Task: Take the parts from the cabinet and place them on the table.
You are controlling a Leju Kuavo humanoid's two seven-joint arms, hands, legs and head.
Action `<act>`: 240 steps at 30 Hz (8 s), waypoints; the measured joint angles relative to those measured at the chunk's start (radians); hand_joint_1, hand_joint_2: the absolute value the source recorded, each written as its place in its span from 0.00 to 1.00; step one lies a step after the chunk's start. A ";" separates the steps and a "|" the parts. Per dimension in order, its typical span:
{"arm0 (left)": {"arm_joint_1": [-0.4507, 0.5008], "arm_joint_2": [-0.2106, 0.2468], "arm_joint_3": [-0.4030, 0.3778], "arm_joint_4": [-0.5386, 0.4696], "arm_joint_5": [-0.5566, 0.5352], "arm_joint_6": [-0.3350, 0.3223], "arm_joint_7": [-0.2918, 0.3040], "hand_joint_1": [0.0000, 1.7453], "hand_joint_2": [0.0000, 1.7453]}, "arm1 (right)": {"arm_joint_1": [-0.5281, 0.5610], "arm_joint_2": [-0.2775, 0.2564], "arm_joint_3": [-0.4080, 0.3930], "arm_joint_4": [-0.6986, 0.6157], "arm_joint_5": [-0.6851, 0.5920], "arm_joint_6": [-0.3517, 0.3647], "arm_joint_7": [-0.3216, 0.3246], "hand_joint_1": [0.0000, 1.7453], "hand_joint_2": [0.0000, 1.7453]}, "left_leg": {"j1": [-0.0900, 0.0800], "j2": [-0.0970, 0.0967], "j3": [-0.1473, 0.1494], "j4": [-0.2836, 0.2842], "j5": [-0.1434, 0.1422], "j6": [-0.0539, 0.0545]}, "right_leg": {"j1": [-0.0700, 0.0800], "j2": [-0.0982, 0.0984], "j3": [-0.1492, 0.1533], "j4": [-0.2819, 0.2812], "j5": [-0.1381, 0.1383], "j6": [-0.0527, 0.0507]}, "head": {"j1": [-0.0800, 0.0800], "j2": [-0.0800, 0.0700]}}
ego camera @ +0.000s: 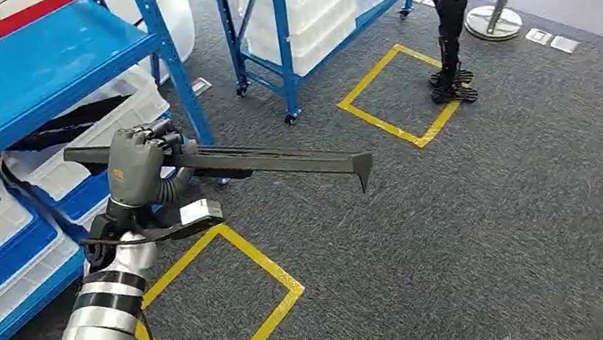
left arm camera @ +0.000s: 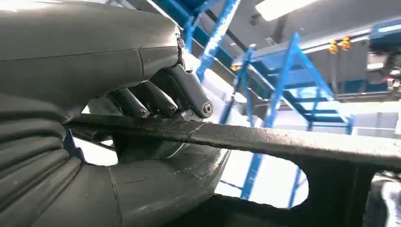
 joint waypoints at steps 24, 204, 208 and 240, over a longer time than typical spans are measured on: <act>-0.029 -0.005 -0.001 0.003 -0.007 0.000 0.000 1.00 1.00 | -0.003 0.004 -0.005 -0.004 0.001 0.003 0.000 0.00 0.00 | 0.009 0.059 0.084 -0.167 0.024 -0.014 | -0.016 -0.090 -0.025 0.016 0.001 0.021 | 0.004 0.000; -0.094 0.027 -0.127 0.106 0.093 0.000 0.018 1.00 1.00 | 0.016 -0.007 -0.074 -0.007 0.057 0.001 -0.010 0.00 0.00 | -0.023 -0.027 0.056 -0.202 0.095 0.035 | -0.023 -0.004 -0.008 -0.009 -0.002 0.062 | -0.021 0.000; -0.105 0.026 -0.132 0.108 0.097 0.000 0.020 1.00 1.00 | 0.011 -0.008 -0.076 -0.007 0.059 0.001 -0.010 0.00 0.00 | -0.008 -0.011 0.067 -0.220 0.105 0.052 | -0.017 -0.058 -0.100 0.178 -0.084 0.048 | -0.009 0.000; -0.131 0.029 -0.150 0.149 0.120 0.000 0.039 1.00 1.00 | 0.010 -0.002 -0.090 -0.008 0.075 0.001 -0.005 0.00 0.00 | -0.004 0.002 0.046 -0.220 0.115 0.039 | -0.003 -0.062 -0.132 0.301 -0.161 0.030 | -0.010 0.000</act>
